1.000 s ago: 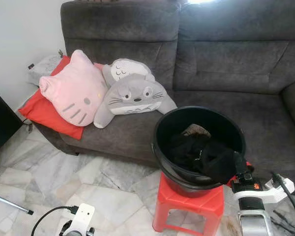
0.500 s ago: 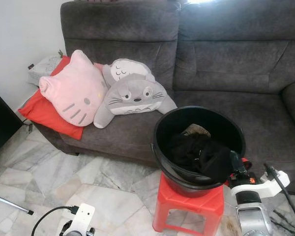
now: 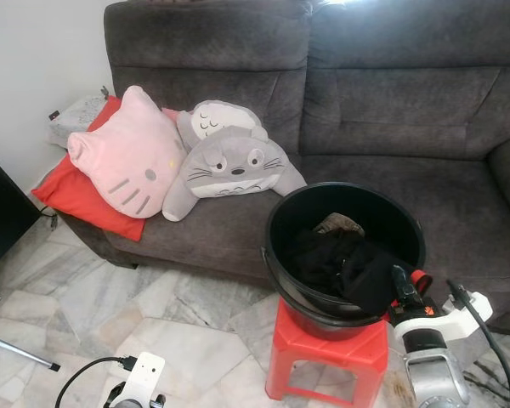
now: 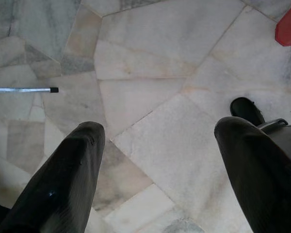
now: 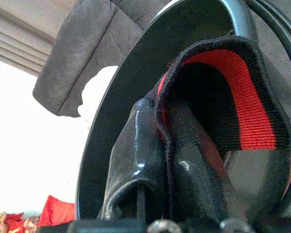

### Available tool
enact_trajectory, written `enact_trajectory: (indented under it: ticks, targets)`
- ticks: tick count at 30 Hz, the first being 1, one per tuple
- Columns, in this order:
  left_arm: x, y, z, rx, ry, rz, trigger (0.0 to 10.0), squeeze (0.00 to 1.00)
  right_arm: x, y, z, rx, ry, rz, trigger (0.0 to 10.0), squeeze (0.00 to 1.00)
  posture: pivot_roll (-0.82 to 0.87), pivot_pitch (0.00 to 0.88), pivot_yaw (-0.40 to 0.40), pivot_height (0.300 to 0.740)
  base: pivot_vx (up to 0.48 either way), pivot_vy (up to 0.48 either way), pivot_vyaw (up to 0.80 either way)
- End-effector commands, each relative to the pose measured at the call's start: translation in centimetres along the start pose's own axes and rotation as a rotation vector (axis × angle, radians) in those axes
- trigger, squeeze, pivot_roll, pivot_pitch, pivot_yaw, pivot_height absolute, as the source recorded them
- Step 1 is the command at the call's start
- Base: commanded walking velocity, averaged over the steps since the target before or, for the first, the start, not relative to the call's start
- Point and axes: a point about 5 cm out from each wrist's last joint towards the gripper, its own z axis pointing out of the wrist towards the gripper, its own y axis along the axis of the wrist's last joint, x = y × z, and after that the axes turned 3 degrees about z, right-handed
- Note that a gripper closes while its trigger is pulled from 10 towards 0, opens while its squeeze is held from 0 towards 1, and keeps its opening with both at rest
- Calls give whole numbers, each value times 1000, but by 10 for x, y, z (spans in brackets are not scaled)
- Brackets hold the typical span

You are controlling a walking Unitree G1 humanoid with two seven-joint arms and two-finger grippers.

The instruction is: Hang hanger

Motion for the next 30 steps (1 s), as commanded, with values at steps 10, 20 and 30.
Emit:
enact_trajectory:
  ticks: [10, 20, 30]
  targets:
    - [5, -2, 0, 11, 10, 3, 10000, 0, 25, 11, 15, -28, 38, -143, 0, 0, -270, 0, 129, 740, 0, 0, 0]
    - [5, -2, 0, 12, 10, -2, 10000, 0, 56, 22, 34, -23, 66, -524, 0, 0, -273, 0, 126, 740, 0, 0, 0]
    - [5, -3, 0, 16, 7, -13, 10000, 0, 78, 32, 36, -124, 41, -828, 0, 0, -269, 0, 122, 740, 0, 0, 0]
